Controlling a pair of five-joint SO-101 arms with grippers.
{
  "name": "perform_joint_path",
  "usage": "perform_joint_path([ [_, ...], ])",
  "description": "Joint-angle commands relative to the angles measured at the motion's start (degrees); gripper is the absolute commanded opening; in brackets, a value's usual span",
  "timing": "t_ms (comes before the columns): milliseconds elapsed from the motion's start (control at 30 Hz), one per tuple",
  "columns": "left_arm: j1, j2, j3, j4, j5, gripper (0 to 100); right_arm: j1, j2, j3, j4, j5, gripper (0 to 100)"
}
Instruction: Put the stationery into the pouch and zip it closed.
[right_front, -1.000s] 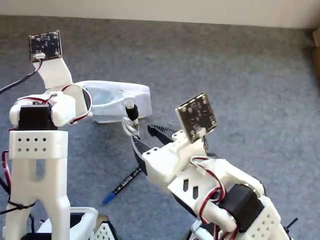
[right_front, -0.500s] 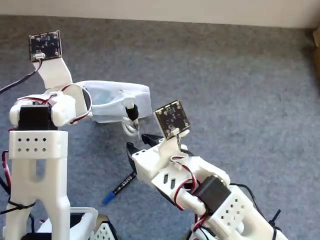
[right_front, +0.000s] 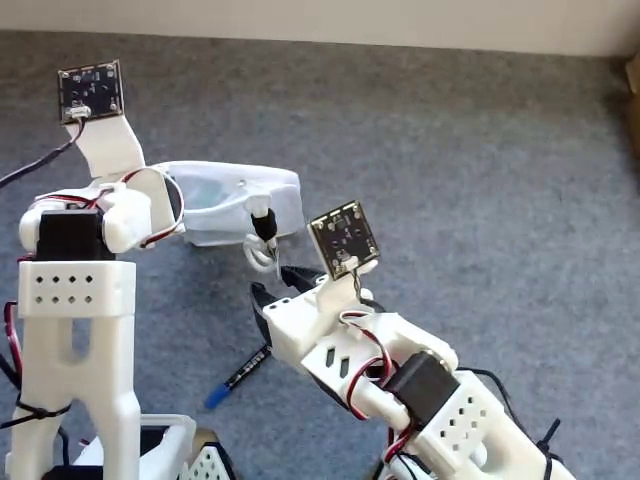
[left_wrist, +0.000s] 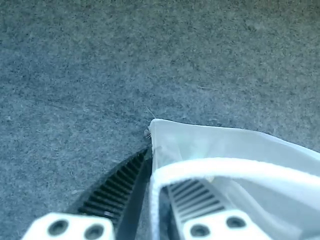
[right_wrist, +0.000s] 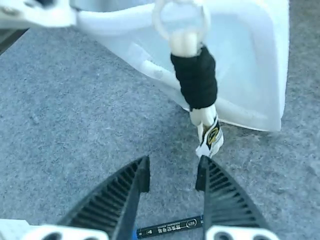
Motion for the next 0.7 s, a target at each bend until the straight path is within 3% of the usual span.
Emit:
perform_joint_path([
  [0,-2.5,2.5,4.3,-2.1,0.5,1,-0.2,-0.5,-0.2,-1.8,-0.5,15.2],
  [333,-2.5,2.6,4.3,-2.1,0.5,1,-0.1,0.2,-0.2,-1.5,-3.9,15.2],
  [667,-2.6,2.6,4.3,-2.1,0.5,1,0.0,14.3,-0.6,-1.4,-6.8,15.1],
])
